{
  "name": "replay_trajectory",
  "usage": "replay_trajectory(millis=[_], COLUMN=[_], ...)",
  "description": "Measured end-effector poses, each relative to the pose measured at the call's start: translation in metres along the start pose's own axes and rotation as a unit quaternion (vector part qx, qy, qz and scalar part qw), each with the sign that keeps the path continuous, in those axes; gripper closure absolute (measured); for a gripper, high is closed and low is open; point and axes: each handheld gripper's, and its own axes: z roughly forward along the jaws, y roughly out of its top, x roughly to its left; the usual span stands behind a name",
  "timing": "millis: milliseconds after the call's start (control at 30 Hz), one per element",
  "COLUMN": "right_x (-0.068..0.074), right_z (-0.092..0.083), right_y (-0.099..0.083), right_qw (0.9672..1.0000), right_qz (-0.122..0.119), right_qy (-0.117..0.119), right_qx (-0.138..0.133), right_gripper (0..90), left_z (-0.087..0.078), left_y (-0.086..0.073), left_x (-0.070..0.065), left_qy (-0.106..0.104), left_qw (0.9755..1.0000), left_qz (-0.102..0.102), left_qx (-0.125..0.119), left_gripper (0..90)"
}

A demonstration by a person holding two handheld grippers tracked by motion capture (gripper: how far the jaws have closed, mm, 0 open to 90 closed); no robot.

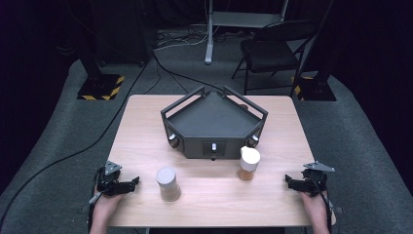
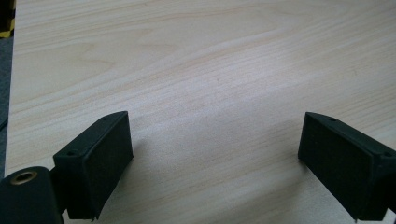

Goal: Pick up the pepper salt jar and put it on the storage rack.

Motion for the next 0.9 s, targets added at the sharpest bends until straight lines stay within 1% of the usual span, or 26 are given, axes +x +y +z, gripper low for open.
replay_trajectory(millis=[100, 233, 267, 367, 500, 633, 733, 800, 900], right_x=[0.000, 0.000, 0.000, 0.000, 0.000, 0.000, 0.000, 0.000, 0.000], right_z=[0.000, 0.000, 0.000, 0.000, 0.000, 0.000, 0.000, 0.000, 0.000], right_y=[0.000, 0.000, 0.000, 0.000, 0.000, 0.000, 0.000, 0.000, 0.000], right_qw=[1.0000, 1.0000, 1.0000, 1.0000, 1.0000, 1.0000, 1.0000, 1.0000, 1.0000], right_qz=[0.000, 0.000, 0.000, 0.000, 0.000, 0.000, 0.000, 0.000, -0.001], right_qy=[0.000, 0.000, 0.000, 0.000, 0.000, 0.000, 0.000, 0.000, 0.001], right_qx=[0.000, 0.000, 0.000, 0.000, 0.000, 0.000, 0.000, 0.001, 0.000], right_gripper=[4.0, 3.9, 3.8, 3.8, 3.7, 3.7, 3.7, 3.7, 3.7], left_z=[-0.002, -0.004, -0.007, -0.013, -0.020, -0.027, -0.032, -0.033, -0.039], left_y=[-0.001, -0.001, -0.003, -0.004, -0.005, -0.003, -0.001, -0.001, 0.001], left_x=[0.005, 0.007, 0.008, 0.010, 0.011, 0.010, 0.009, 0.008, 0.006], left_qy=[-0.012, -0.018, -0.020, -0.027, -0.036, -0.043, -0.048, -0.050, -0.058], left_qw=[0.9999, 0.9997, 0.9996, 0.9992, 0.9985, 0.9977, 0.9972, 0.9969, 0.9959], left_qz=[-0.010, -0.012, -0.015, -0.014, -0.012, -0.006, 0.002, 0.003, 0.010], left_qx=[-0.002, -0.005, -0.013, -0.025, -0.039, -0.052, -0.058, -0.060, -0.068], left_gripper=[10.5, 10.8, 10.8, 10.8, 10.9, 11.0, 11.1, 11.1, 11.1])
